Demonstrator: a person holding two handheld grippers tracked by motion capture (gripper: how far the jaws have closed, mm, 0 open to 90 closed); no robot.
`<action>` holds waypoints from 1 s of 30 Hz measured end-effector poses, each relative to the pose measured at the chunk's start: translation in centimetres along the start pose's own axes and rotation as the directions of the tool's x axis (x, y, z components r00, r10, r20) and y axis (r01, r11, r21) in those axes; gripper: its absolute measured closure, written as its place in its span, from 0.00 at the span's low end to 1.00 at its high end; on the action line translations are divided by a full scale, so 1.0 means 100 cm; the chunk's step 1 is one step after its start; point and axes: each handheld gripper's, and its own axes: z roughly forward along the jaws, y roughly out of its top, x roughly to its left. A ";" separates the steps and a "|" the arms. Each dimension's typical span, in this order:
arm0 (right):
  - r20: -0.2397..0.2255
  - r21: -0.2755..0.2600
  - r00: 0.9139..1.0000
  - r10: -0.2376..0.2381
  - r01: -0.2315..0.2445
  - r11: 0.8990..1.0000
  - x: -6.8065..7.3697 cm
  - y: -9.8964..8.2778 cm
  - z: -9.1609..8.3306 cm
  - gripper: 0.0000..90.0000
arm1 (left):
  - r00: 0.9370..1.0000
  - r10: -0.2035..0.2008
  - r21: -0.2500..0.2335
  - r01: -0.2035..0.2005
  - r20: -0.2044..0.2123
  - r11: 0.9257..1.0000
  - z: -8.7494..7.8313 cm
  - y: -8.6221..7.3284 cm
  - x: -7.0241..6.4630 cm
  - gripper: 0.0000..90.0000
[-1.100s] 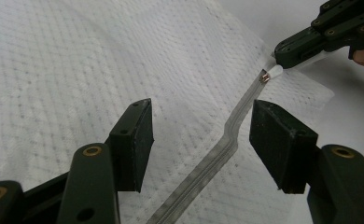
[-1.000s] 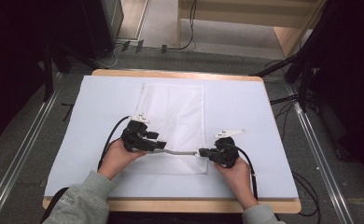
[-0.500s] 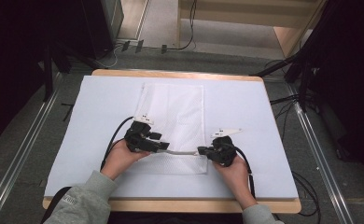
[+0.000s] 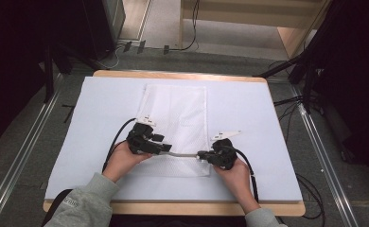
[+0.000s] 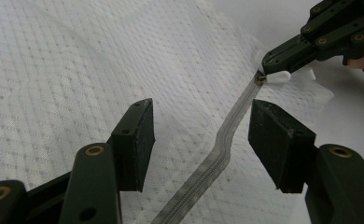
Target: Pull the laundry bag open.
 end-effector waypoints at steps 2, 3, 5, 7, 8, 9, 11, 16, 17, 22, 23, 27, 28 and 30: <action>0.000 -0.003 1.000 -0.008 0.008 1.000 0.002 0.001 0.001 1.00 | 1.000 0.006 0.004 -0.006 0.002 1.000 0.001 0.000 0.000 0.47; -0.001 -0.006 1.000 -0.008 0.008 1.000 0.003 0.001 0.002 1.00 | 1.000 0.007 0.003 -0.007 0.001 1.000 0.001 0.000 -0.001 0.47; -0.003 -0.007 1.000 -0.015 0.015 1.000 0.005 0.002 0.003 1.00 | 1.000 0.007 0.003 -0.007 0.002 1.000 0.002 0.001 -0.002 0.48; 0.001 -0.012 1.000 -0.019 0.019 1.000 0.005 0.003 0.003 1.00 | 1.000 0.007 0.001 -0.007 0.007 1.000 0.003 0.002 -0.003 0.48; 0.006 -0.026 1.000 -0.029 0.029 0.999 0.005 0.003 0.001 1.00 | 1.000 0.010 -0.001 -0.010 0.012 1.000 0.004 0.003 -0.005 0.50; 0.014 -0.029 0.999 -0.030 0.031 0.999 0.005 0.003 -0.001 1.00 | 1.000 0.019 0.000 -0.019 0.015 1.000 0.005 0.003 -0.006 0.51; 0.025 -0.040 0.999 -0.027 0.028 0.999 0.002 0.002 -0.005 1.00 | 1.000 0.024 0.003 -0.024 0.018 1.000 0.007 0.004 -0.009 0.52; 0.043 -0.046 0.999 -0.003 0.005 0.999 -0.004 -0.002 -0.012 1.00 | 0.999 0.032 0.014 -0.032 0.040 0.999 0.014 0.008 -0.015 0.57; 0.043 -0.046 0.999 -0.003 0.005 0.999 -0.004 -0.002 -0.012 1.00 | 0.999 0.032 0.014 -0.032 0.040 0.999 0.014 0.008 -0.015 0.58; 0.055 -0.022 0.998 -0.018 0.019 1.000 -0.006 -0.006 -0.009 1.00 | 0.998 0.029 0.020 -0.030 0.058 0.999 0.021 0.011 -0.019 0.64; 0.060 -0.020 0.998 -0.023 0.024 1.000 -0.005 -0.006 -0.008 1.00 | 0.998 0.015 0.021 -0.016 0.069 1.000 0.025 0.012 -0.019 0.65; 0.067 -0.024 0.996 -0.058 0.059 0.998 -0.005 -0.008 -0.007 1.00 | 0.995 0.000 0.025 -0.002 0.099 1.000 0.030 0.014 -0.022 0.72; 0.067 -0.024 0.996 -0.058 0.059 0.998 -0.005 -0.008 -0.007 1.00 | 0.995 0.000 0.025 -0.002 0.099 1.000 0.030 0.014 -0.022 0.74; 0.067 -0.033 0.995 -0.069 0.071 0.997 -0.004 -0.010 -0.007 1.00 | 0.995 0.009 0.029 -0.012 0.102 1.000 0.033 0.015 -0.025 0.76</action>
